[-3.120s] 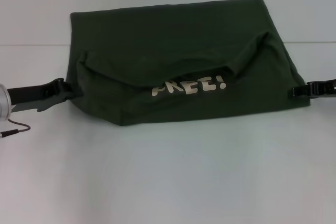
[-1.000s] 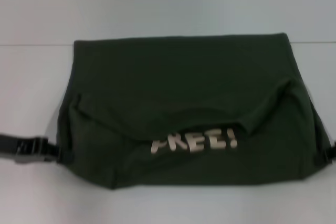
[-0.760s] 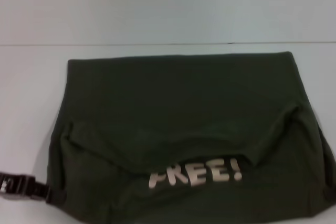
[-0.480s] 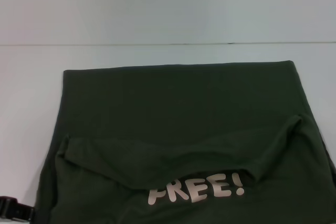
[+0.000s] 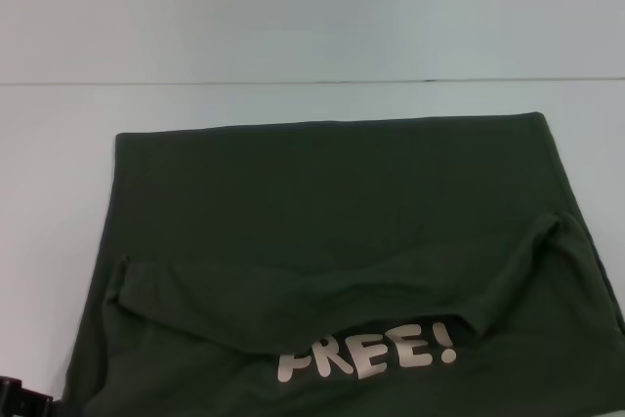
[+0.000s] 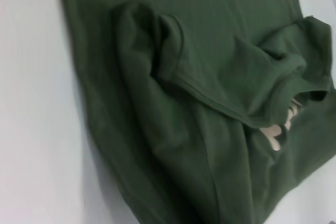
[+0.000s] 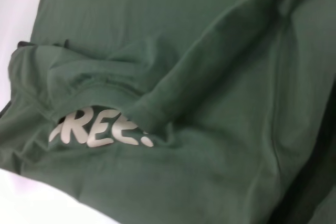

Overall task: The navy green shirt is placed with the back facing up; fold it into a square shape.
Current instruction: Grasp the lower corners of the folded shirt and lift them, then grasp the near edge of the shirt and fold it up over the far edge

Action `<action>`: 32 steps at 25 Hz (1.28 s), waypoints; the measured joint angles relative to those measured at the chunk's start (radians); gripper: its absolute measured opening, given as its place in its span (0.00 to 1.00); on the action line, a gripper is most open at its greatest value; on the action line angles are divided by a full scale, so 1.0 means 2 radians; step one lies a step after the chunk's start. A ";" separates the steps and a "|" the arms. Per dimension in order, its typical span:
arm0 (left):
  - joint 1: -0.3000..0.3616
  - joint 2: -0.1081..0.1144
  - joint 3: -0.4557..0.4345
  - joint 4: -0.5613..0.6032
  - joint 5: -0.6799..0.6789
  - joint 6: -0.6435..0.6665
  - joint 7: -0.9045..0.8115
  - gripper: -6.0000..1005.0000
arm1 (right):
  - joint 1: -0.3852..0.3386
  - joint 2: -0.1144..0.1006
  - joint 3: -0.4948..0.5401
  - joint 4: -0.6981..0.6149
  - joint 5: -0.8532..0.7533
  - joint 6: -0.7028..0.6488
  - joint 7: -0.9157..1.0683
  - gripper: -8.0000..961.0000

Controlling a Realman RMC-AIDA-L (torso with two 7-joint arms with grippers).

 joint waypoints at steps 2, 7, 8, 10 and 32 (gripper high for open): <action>0.001 0.001 -0.002 0.000 0.004 -0.006 -0.003 0.01 | -0.001 -0.003 0.000 0.004 0.000 0.004 0.002 0.03; -0.001 0.001 -0.024 -0.001 0.028 -0.011 -0.006 0.01 | -0.001 -0.005 0.000 0.014 -0.004 0.015 0.002 0.03; -0.001 0.001 -0.025 -0.001 0.028 -0.011 -0.006 0.01 | -0.001 -0.005 0.000 0.015 -0.005 0.015 0.002 0.03; -0.001 0.001 -0.025 -0.001 0.029 -0.011 -0.006 0.01 | 0.000 -0.005 0.000 0.017 -0.007 0.016 0.002 0.03; -0.124 0.012 -0.141 -0.039 -0.010 -0.090 -0.040 0.01 | 0.052 -0.034 0.101 0.069 0.111 0.164 0.030 0.03</action>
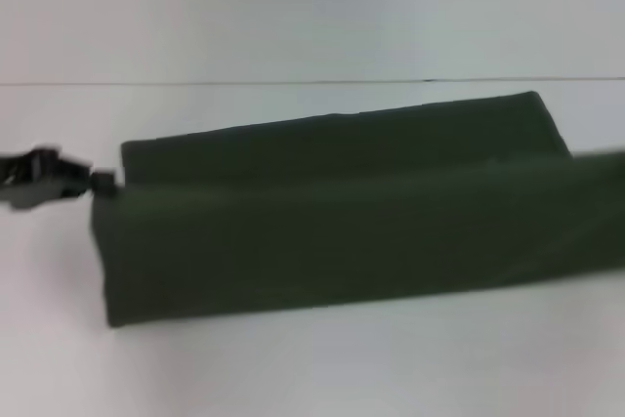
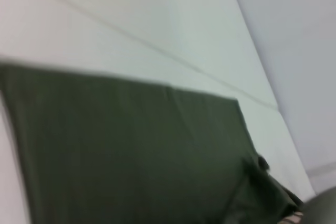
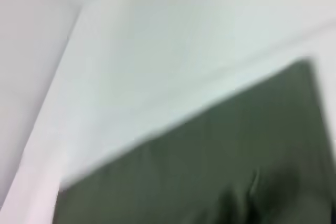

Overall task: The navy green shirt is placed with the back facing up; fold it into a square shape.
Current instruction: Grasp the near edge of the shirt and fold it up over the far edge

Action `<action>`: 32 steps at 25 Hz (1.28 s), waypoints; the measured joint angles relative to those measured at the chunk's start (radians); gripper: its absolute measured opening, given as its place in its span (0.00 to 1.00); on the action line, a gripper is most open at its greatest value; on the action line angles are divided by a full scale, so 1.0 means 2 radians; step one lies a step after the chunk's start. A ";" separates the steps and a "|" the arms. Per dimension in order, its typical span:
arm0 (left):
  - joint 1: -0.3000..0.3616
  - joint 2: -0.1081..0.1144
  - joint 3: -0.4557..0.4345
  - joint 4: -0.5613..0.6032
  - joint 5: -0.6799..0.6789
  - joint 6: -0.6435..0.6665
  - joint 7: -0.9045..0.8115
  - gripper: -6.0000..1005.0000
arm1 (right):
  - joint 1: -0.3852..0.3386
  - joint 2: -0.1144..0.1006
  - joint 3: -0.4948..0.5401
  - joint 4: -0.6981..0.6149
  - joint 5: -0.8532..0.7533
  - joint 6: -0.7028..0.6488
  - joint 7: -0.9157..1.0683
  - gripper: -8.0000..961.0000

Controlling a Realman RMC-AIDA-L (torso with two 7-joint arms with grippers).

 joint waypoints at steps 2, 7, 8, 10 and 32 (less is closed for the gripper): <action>-0.021 -0.002 0.005 -0.016 0.002 -0.046 -0.006 0.01 | 0.011 0.006 -0.002 0.022 0.018 0.065 0.000 0.03; -0.059 -0.007 0.052 -0.066 0.005 -0.185 -0.027 0.01 | 0.043 0.042 -0.041 0.042 0.027 0.228 -0.005 0.03; -0.063 -0.011 0.068 -0.071 0.005 -0.214 -0.035 0.01 | 0.049 0.049 -0.056 0.044 0.026 0.260 -0.005 0.03; -0.065 -0.018 0.086 -0.071 0.005 -0.243 -0.044 0.01 | 0.061 0.061 -0.086 0.047 0.026 0.306 -0.004 0.03; -0.064 -0.055 0.113 -0.056 0.007 -0.392 -0.072 0.01 | 0.161 0.098 -0.246 0.134 0.053 0.622 -0.004 0.03</action>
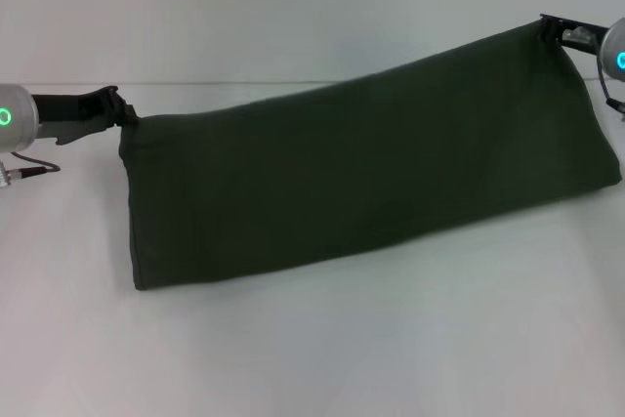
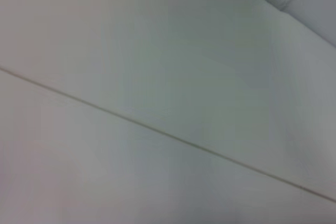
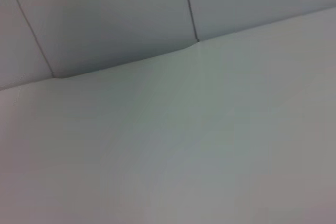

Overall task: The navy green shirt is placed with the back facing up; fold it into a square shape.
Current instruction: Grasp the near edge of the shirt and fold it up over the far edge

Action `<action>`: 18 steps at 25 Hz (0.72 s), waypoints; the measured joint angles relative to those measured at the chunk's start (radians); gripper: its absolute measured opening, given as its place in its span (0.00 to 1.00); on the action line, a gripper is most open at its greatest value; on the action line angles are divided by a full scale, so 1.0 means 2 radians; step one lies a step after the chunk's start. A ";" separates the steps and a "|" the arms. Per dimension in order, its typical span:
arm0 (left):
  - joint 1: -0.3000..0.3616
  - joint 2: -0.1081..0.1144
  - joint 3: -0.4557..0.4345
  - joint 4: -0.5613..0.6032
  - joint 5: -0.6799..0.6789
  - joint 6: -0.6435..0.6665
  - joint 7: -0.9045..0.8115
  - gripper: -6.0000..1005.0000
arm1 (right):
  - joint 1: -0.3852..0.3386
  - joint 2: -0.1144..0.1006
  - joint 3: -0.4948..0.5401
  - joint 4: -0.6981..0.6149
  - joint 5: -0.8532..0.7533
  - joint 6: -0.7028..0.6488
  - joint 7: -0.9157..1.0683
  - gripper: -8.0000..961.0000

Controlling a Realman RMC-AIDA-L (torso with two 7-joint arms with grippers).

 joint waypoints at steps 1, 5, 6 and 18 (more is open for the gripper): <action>0.000 -0.001 0.000 0.000 0.000 -0.007 0.000 0.01 | 0.000 0.002 -0.004 0.002 0.000 0.012 0.000 0.03; 0.000 -0.003 0.000 -0.003 0.000 -0.023 0.000 0.01 | 0.000 0.002 -0.007 0.007 0.000 0.023 0.000 0.03; 0.000 -0.003 0.000 -0.003 0.000 -0.024 0.001 0.01 | 0.000 0.002 -0.007 0.008 0.000 0.024 0.000 0.03; -0.009 -0.007 0.004 -0.004 0.000 -0.040 0.001 0.01 | -0.006 -0.001 -0.008 0.011 0.002 0.027 0.001 0.03</action>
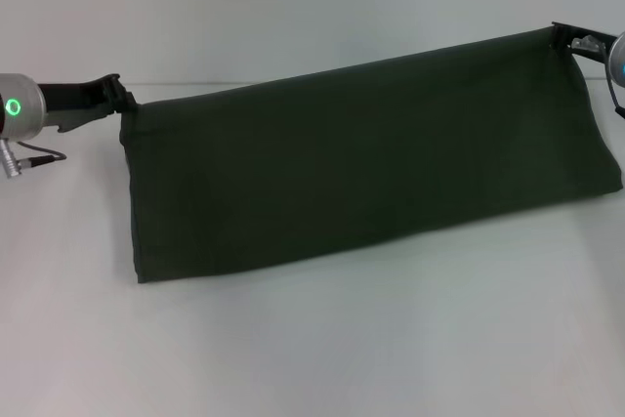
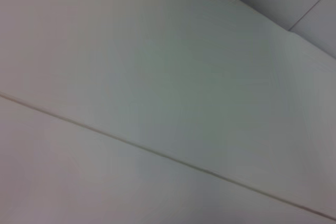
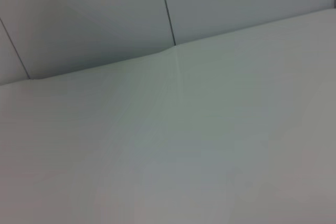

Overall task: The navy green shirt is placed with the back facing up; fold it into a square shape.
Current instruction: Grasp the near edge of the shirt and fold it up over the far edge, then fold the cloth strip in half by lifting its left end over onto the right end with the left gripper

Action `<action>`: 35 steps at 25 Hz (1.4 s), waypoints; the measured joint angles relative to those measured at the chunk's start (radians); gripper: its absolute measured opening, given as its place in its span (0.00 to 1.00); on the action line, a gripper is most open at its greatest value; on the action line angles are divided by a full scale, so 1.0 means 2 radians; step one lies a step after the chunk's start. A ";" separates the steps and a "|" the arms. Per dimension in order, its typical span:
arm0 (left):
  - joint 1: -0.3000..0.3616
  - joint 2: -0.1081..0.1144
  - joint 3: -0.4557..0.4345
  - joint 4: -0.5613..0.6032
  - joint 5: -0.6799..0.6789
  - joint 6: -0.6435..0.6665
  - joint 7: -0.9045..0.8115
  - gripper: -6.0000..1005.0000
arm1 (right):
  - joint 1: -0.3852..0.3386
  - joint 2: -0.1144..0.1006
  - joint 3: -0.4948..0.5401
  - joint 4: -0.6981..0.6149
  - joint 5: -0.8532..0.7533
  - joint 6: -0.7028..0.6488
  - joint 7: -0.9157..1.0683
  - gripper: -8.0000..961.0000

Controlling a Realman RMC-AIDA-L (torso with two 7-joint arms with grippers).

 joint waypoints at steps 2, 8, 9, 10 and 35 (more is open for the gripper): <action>0.000 0.000 0.003 0.000 -0.001 -0.002 0.002 0.01 | 0.000 0.000 0.000 0.000 0.000 0.001 0.000 0.03; -0.016 -0.005 0.023 -0.013 -0.002 -0.018 0.027 0.01 | 0.006 -0.008 -0.004 0.009 -0.009 -0.002 -0.001 0.10; -0.020 -0.009 0.033 -0.016 -0.002 -0.033 0.026 0.02 | 0.008 -0.011 -0.005 0.014 -0.012 -0.002 -0.001 0.13; -0.021 -0.011 0.038 -0.017 -0.002 -0.044 0.025 0.03 | 0.009 -0.015 -0.004 0.018 -0.014 -0.002 0.000 0.17; 0.200 -0.019 -0.021 -0.081 -0.281 0.268 0.072 0.84 | -0.239 -0.044 0.158 -0.072 0.225 -0.590 -0.096 0.89</action>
